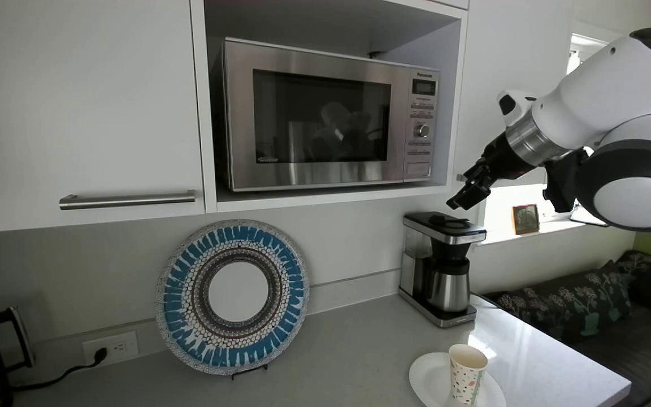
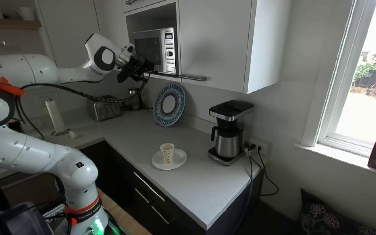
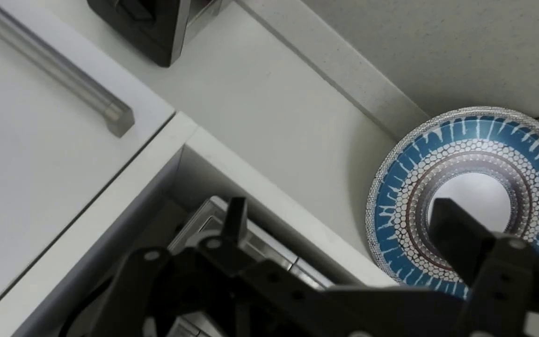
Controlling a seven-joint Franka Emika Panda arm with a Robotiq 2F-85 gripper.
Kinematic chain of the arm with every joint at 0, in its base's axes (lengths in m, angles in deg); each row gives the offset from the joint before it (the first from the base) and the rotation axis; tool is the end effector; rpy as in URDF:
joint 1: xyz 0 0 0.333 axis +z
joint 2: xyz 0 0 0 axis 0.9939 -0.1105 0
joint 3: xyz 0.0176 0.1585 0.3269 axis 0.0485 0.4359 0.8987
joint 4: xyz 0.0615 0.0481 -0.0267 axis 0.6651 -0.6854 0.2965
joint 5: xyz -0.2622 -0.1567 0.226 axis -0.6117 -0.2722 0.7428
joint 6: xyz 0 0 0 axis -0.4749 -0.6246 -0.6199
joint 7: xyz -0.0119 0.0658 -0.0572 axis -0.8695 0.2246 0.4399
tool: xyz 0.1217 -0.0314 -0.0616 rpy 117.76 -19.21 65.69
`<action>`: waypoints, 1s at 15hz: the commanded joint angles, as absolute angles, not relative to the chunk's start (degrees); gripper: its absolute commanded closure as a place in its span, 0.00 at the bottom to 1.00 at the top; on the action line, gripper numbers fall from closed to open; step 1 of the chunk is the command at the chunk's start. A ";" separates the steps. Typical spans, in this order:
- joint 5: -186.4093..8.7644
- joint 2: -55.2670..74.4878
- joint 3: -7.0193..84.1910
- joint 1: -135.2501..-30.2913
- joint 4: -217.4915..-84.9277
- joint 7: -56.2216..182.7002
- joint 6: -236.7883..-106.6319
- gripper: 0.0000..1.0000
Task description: Open the microwave
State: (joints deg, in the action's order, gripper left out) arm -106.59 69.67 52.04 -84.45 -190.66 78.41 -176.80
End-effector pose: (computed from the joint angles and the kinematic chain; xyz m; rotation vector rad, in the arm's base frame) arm 0.3380 0.0731 0.7256 2.3481 0.6155 1.1281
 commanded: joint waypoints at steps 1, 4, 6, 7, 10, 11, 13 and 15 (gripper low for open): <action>-111.44 69.72 47.60 -81.99 -191.96 87.95 -181.75 0.00; -115.44 69.47 45.28 -81.96 -192.80 94.90 -186.14 0.00; -117.90 69.17 44.24 -81.73 -193.44 98.87 -189.57 0.00; -119.09 68.97 43.94 -81.66 -193.98 100.38 -191.83 0.25; -122.77 68.13 43.37 -81.40 -195.23 104.88 -197.81 0.44; -124.40 67.57 43.55 -81.95 -195.29 105.91 -200.03 0.51; -128.06 66.48 43.72 -83.03 -195.16 107.42 -204.63 0.67; -132.11 65.16 43.98 -84.44 -194.59 108.15 -209.13 0.81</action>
